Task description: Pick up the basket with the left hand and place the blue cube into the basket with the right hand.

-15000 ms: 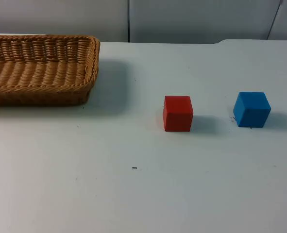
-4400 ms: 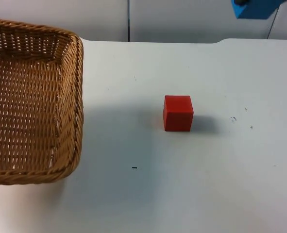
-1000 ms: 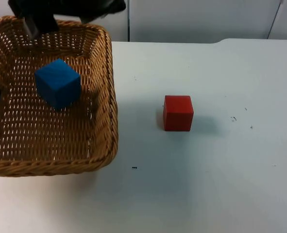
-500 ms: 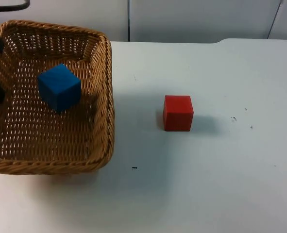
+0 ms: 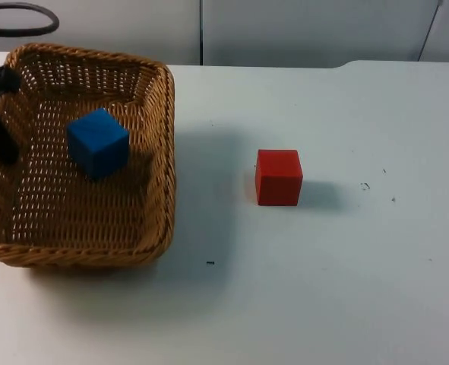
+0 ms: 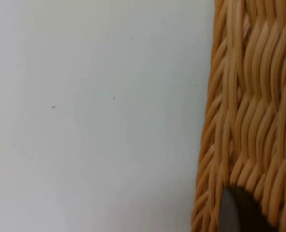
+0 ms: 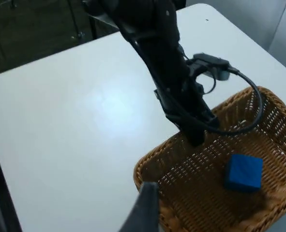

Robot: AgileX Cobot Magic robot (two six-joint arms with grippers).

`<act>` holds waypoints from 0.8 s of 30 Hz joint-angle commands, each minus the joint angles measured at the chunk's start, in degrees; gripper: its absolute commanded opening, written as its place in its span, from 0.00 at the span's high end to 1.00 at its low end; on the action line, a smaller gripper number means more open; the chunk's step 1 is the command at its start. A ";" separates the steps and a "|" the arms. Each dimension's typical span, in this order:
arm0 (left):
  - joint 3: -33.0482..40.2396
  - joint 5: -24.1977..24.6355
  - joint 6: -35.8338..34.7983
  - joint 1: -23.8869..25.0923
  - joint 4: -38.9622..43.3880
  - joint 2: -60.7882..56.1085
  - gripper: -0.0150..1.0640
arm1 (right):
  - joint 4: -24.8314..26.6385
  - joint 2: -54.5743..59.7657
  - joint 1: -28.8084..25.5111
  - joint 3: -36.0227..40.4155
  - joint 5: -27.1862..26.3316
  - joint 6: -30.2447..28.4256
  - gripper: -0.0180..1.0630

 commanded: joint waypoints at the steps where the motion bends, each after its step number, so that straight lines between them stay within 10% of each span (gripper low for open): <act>1: -0.54 0.34 0.86 -0.30 -1.48 0.45 0.99 | -0.99 -2.38 0.64 2.08 -2.39 0.67 0.25; 16: -0.54 -2.69 2.94 -0.30 -1.46 2.18 0.98 | -7.17 -14.61 0.64 15.76 -3.58 8.19 0.26; 24: -0.54 -4.53 2.83 -0.30 -1.46 2.27 0.76 | -6.96 -16.36 0.64 16.78 -2.20 8.32 0.26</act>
